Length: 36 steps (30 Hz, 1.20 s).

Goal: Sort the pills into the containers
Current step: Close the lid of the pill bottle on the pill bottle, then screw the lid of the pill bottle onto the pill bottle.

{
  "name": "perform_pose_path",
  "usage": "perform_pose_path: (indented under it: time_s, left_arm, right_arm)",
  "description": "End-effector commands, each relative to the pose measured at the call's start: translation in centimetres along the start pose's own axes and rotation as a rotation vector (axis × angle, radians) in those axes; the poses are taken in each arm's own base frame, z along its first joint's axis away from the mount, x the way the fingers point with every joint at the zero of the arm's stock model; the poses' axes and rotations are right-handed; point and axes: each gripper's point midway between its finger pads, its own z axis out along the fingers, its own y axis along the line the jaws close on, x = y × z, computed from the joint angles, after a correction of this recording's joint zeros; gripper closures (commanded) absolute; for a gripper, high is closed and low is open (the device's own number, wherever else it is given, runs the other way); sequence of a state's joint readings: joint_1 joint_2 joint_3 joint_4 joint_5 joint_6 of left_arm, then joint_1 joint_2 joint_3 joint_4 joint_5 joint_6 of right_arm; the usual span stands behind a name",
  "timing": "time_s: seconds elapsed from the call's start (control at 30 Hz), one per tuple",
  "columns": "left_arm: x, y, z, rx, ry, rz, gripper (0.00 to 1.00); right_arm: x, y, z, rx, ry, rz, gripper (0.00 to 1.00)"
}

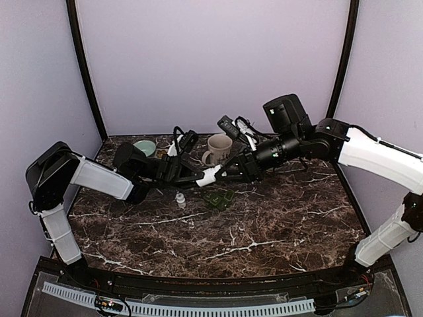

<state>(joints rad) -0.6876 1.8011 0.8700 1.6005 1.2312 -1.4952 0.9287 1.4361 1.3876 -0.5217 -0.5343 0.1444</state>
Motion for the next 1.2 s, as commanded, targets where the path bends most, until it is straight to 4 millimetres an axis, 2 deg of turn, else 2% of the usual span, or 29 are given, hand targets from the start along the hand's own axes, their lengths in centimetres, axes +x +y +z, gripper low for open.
perform_pose_path:
  time_s: [0.0,0.27,0.77,1.17]
  left_arm:
    - [-1.6,-3.9,0.4,0.069,-0.039,0.199,0.89]
    - [-1.9,-4.0,0.7,0.075,-0.027,0.218,0.89]
    - [-3.4,-4.5,0.9,0.084,-0.077,0.273,0.89]
    - [-3.8,-4.2,1.7,-0.024,-0.079,0.347,0.88]
  right_arm:
    - [-0.1,0.8,1.1,-0.035,0.012,-0.008,0.83]
    - [-0.7,1.2,1.6,-0.074,0.010,0.012,0.84]
    - [-0.7,1.2,1.9,-0.074,-0.012,0.072,0.85]
    - [-1.5,0.9,2.9,-0.060,-0.011,0.122,0.85]
